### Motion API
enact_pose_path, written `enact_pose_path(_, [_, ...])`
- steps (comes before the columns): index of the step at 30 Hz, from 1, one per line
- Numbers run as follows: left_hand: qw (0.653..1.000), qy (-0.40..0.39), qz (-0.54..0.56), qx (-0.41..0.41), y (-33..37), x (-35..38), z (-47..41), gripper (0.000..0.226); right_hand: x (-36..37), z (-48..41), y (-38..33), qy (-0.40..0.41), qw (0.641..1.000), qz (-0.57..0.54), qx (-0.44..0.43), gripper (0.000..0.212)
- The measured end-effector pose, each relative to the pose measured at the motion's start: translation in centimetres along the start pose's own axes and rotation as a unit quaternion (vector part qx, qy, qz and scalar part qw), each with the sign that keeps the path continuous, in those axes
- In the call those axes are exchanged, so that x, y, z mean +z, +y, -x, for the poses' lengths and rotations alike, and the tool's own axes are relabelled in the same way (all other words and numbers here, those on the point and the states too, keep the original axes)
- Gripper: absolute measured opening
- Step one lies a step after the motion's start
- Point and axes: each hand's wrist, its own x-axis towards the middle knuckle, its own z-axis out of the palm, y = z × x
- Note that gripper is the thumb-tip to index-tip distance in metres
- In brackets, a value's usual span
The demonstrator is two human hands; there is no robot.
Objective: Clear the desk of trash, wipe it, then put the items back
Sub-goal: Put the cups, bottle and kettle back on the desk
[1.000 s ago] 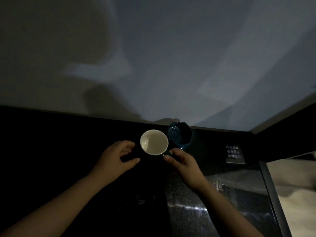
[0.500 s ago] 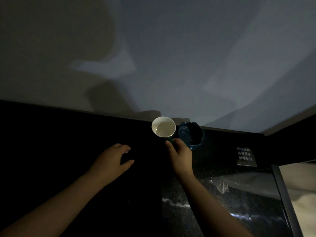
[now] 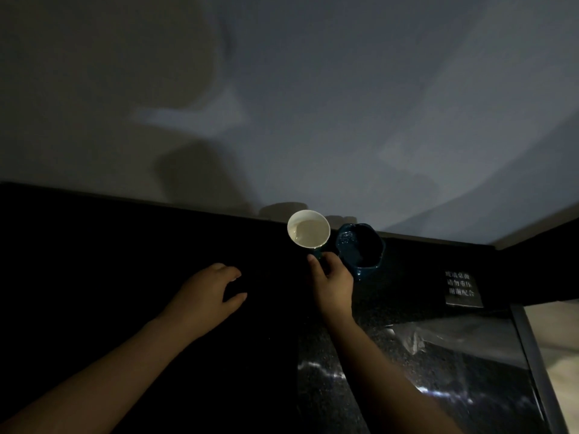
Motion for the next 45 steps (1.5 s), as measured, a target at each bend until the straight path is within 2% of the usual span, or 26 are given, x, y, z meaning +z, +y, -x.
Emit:
enact_pose_path(10, [1.000,-0.012,-0.007,-0.001,0.1,-0.2,-0.4,0.044,1.2,0.6,-0.1,0.008,0.999,-0.001,0.034,0.019])
enact_pose_path(13, [1.000,-0.016,-0.013,-0.004,0.2,-0.5,-0.2,0.045,0.4,0.6,0.0,0.005,0.998,0.059,0.020,0.010])
enact_pose_path(16, [1.000,-0.015,-0.018,-0.002,0.0,-0.7,0.2,0.045,-1.0,1.1,0.7,-0.006,0.990,0.144,-0.015,0.024])
enact_pose_path(22, [0.999,-0.025,-0.023,0.000,0.0,-0.8,1.7,0.047,-2.9,3.6,0.6,-0.079,0.947,0.302,-0.082,0.028])
enact_pose_path(30, [0.998,-0.043,-0.042,0.029,-0.1,-0.9,4.4,0.046,-3.6,7.0,-0.7,-0.103,0.912,0.380,-0.111,0.029])
enact_pose_path(38, [0.989,-0.082,-0.086,0.089,0.7,-0.3,6.6,0.045,-4.4,12.0,-1.2,-0.101,0.913,0.386,-0.088,0.028])
enact_pose_path(45, [0.965,-0.162,-0.151,0.141,4.4,2.0,8.0,0.046,-7.5,18.0,0.2,-0.060,0.919,0.390,-0.014,0.030])
